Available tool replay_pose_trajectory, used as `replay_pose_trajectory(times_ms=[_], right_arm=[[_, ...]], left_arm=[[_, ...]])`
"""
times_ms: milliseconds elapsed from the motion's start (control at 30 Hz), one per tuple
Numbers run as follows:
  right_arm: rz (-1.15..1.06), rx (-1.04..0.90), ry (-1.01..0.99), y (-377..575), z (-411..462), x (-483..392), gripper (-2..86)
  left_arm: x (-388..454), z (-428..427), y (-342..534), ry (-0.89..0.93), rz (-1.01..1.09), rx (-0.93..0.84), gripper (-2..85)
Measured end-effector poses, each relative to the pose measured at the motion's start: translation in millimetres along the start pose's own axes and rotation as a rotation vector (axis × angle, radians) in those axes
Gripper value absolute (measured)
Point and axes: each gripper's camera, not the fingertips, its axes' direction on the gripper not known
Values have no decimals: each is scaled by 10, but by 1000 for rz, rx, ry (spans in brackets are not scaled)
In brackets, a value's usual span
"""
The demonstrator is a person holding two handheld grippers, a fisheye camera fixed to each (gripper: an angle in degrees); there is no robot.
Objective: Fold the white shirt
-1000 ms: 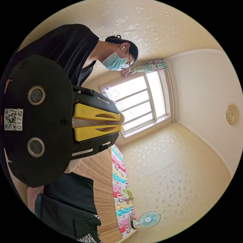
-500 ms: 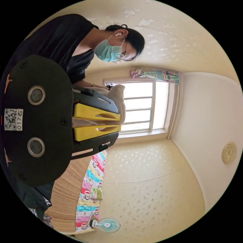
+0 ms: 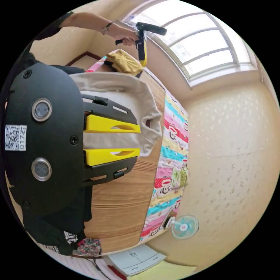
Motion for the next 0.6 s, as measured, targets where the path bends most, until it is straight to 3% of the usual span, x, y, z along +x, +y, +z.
replay_pose_trajectory(times_ms=[100,200,233,300,400,533,600], right_arm=[[-183,-175,-30,734,1011,-179,75],[-192,-281,-39,1533,1791,-88,66],[-140,-299,-39,1808,2006,29,64],[-40,-320,-53,2177,2276,259,58],[48,-185,-144,2500,2298,613,52],[104,-190,-222,2544,2411,957,43],[76,-188,-197,2563,2435,963,37]], left_arm=[[-378,1023,433,87,3,-184,80],[-328,1739,905,448,91,-292,80],[-241,1831,1121,487,102,-275,79],[-140,1765,1464,455,104,-187,80],[-215,1469,2021,337,-55,-33,83],[-521,1143,2448,80,-320,-3,143],[-534,1177,2510,20,-355,-13,142]])
